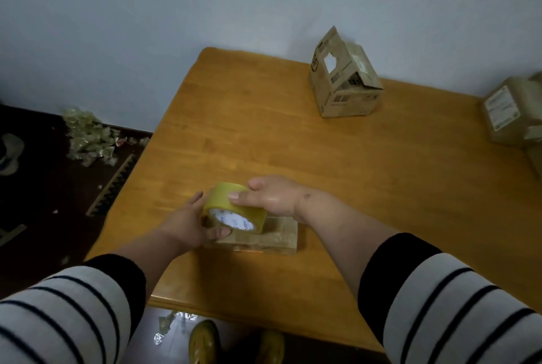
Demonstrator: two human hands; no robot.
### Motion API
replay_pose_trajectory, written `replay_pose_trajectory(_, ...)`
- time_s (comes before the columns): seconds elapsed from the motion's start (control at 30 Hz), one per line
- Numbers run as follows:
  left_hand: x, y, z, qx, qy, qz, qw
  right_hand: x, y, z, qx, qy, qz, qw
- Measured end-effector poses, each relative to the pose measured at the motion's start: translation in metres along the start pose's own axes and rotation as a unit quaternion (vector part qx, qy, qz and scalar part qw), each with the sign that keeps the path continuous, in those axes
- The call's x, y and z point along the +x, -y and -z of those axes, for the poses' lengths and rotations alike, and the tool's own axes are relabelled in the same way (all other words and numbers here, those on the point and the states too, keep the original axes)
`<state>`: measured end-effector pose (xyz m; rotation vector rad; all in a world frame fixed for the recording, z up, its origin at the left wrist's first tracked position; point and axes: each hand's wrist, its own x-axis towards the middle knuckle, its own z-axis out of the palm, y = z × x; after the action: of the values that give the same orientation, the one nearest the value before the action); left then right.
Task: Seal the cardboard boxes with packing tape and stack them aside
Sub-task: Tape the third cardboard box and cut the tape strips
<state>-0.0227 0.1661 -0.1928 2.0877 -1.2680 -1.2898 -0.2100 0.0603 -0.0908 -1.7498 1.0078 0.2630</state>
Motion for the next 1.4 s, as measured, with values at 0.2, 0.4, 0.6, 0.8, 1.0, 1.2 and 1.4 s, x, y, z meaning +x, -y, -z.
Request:
replay_pose_trajectory(0.2,-0.002,-0.007,0.004,0.087,0.020,0.023,0.996,-0.018,-0.023,0.035,-0.063,0.001,-0.007,0.998)
replay_pose_trajectory(0.4,-0.006,-0.015,0.003,0.119,0.016,0.050,0.992,-0.039,-0.046,0.074,-0.074,0.020,-0.063,0.995)
replay_pose_trajectory(0.6,-0.006,-0.020,-0.001,0.111,0.010,0.058,0.992,-0.058,-0.076,0.078,-0.154,0.037,-0.132,0.979)
replay_pose_trajectory(0.8,-0.005,-0.024,0.000,0.169,0.010,0.055,0.984,-0.050,-0.088,0.061,-0.141,-0.004,-0.152,0.978)
replay_pose_trajectory(1.0,-0.008,-0.024,0.001,0.180,0.020,0.035,0.983,-0.044,-0.092,0.052,-0.185,-0.039,-0.169,0.967)
replay_pose_trajectory(1.2,-0.008,-0.022,0.001,0.186,0.026,0.011,0.982,-0.042,-0.095,0.040,-0.238,-0.075,-0.203,0.947)
replay_pose_trajectory(1.4,-0.011,-0.021,-0.001,0.284,-0.001,-0.012,0.959,-0.033,-0.100,0.031,-0.312,-0.104,-0.226,0.917)
